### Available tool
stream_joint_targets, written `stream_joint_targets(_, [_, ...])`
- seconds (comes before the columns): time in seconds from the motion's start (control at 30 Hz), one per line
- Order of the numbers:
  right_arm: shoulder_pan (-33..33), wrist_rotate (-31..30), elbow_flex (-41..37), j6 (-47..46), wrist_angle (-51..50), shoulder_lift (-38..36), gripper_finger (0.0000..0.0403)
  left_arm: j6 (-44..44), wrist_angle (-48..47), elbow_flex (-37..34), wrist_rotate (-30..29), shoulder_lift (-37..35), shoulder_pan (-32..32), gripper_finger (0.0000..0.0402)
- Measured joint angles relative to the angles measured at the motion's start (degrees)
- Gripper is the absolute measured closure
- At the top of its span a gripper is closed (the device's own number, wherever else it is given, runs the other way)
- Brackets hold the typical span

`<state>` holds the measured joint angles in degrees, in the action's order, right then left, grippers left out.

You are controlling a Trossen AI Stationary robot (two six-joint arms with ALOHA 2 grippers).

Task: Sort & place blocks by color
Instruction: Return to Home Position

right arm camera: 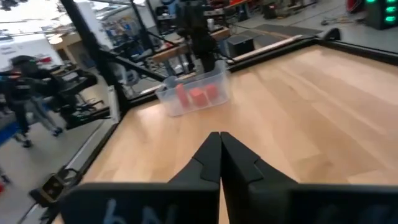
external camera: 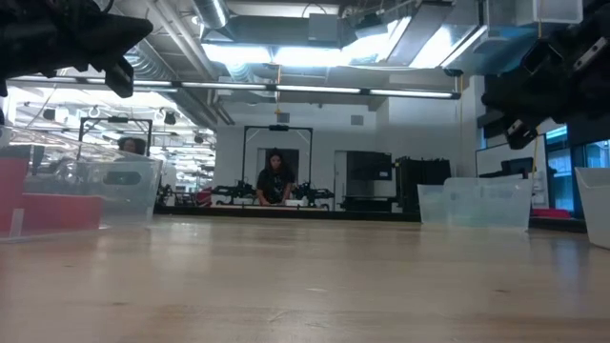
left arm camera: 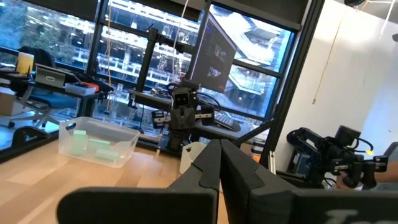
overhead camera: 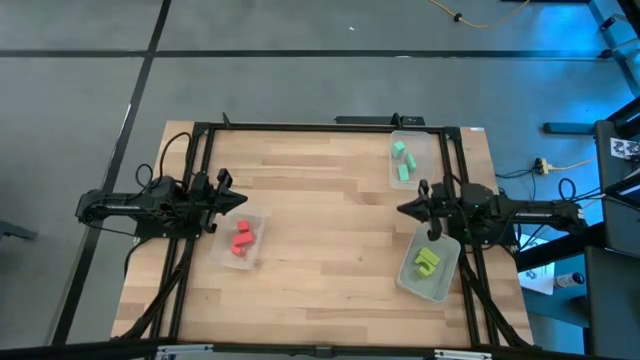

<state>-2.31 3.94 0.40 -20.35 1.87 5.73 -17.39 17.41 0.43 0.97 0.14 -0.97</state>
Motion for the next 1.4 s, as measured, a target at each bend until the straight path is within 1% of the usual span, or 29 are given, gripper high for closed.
stream_joint_targets(0.1, [0.0, -1.9, 0.0, -0.3, -0.5, 0.2, 0.0400, 0.0, 0.0, 0.0, 0.0, 0.0, 0.0, 0.0401])
stream_joint_targets(0.33, [0.0, -1.9, 0.0, -0.3, -0.5, 0.2, 0.0378, 0.0, 0.0, 0.0, 0.0, 0.0, 0.0, 0.0401])
stream_joint_targets(1.4, [0.0, -1.8, 0.1, -0.3, -0.5, 0.2, 0.0380, 0.0, 0.0, 0.0, 0.0, 0.0, 0.0, 0.0401])
